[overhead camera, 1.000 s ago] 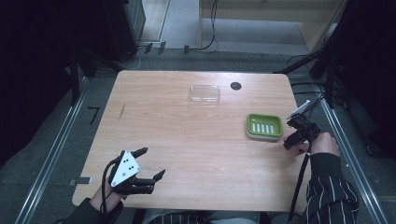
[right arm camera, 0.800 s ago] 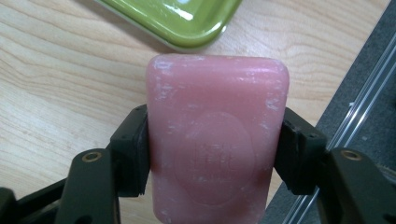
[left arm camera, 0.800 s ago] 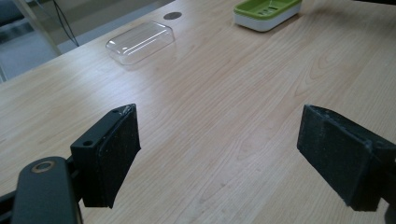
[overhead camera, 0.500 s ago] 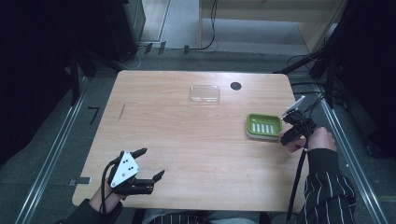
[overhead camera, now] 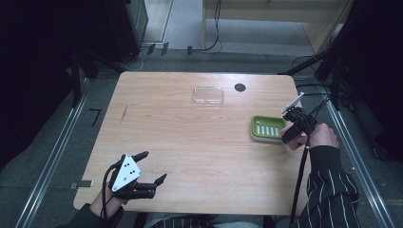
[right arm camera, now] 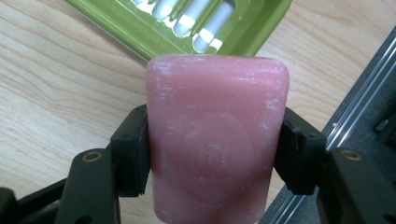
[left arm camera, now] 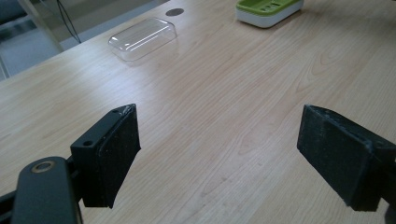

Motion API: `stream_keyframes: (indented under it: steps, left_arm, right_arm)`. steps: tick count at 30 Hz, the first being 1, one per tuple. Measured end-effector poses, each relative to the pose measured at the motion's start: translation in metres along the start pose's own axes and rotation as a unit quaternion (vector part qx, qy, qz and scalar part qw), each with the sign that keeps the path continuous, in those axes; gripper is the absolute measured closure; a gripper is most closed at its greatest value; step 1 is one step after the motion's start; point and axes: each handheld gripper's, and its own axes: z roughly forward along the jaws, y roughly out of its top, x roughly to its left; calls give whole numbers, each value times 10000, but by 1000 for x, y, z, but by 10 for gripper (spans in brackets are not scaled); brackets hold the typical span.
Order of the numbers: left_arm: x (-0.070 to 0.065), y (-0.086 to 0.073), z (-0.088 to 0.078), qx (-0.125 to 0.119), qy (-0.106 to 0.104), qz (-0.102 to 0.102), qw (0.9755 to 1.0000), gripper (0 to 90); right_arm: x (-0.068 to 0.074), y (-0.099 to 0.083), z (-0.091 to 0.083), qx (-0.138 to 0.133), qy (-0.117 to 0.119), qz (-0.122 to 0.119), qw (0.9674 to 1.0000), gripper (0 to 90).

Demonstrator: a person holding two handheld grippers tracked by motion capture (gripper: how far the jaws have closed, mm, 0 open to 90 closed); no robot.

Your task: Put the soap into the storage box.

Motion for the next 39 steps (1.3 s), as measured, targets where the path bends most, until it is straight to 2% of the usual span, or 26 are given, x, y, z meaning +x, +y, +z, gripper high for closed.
stream_keyframes:
  steps: [18,19,25,39]
  left_arm:
    - [0,-3,-5,47,75,-2,10000,140]
    - [0,-3,-6,52,81,-24,10000,140]
    - [0,-5,-8,43,111,-30,9999,140]
    - [0,-6,-10,55,137,-34,9999,140]
  right_arm:
    - [8,27,-3,-111,-56,-409,9991,385]
    - [9,28,-4,-84,-44,-372,9993,385]
    - [9,36,-4,-74,-55,-513,9986,385]
    - [12,54,-5,-123,-74,-917,9957,385]
